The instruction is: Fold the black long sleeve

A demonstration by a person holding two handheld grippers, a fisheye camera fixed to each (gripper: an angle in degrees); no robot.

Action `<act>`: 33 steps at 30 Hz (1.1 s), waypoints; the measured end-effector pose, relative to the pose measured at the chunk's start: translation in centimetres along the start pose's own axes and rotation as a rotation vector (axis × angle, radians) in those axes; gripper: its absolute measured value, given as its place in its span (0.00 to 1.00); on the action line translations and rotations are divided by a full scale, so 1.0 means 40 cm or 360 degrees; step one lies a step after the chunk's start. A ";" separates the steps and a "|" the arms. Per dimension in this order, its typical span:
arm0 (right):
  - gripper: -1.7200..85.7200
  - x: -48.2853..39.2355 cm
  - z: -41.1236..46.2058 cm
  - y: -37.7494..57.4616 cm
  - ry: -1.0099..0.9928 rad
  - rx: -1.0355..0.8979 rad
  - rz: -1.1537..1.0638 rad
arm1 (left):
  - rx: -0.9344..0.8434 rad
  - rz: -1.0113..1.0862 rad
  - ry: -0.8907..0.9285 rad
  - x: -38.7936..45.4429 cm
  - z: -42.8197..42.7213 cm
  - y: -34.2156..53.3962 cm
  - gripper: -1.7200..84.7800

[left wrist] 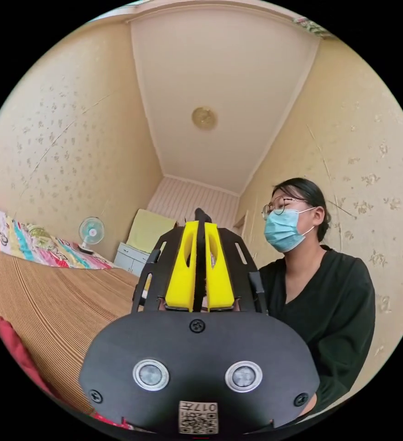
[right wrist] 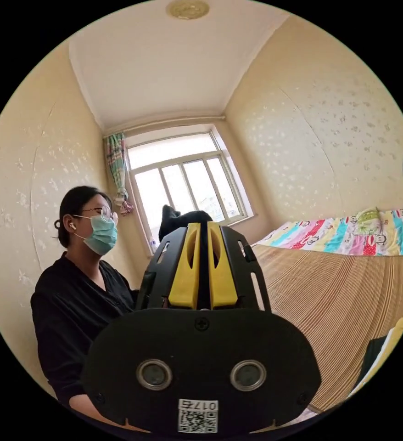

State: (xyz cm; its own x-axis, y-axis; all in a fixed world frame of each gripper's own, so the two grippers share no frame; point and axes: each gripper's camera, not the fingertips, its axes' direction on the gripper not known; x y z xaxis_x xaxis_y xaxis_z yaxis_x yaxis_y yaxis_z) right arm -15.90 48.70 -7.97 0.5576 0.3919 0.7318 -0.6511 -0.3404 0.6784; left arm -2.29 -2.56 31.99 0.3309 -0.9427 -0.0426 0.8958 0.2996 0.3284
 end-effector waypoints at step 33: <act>0.10 0.551 0.868 0.781 0.1339 -0.1428 0.0478 | -0.1580 -0.0891 -0.1463 -0.872 0.404 0.701 0.12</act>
State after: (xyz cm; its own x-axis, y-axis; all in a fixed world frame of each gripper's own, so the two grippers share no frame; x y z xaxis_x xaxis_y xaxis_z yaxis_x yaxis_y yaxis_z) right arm -6.06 17.03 31.61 0.0435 0.9328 0.3578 -0.9978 0.0583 -0.0306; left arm 6.50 36.35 57.92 -0.0829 -0.6129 0.7858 0.7988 -0.5123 -0.3153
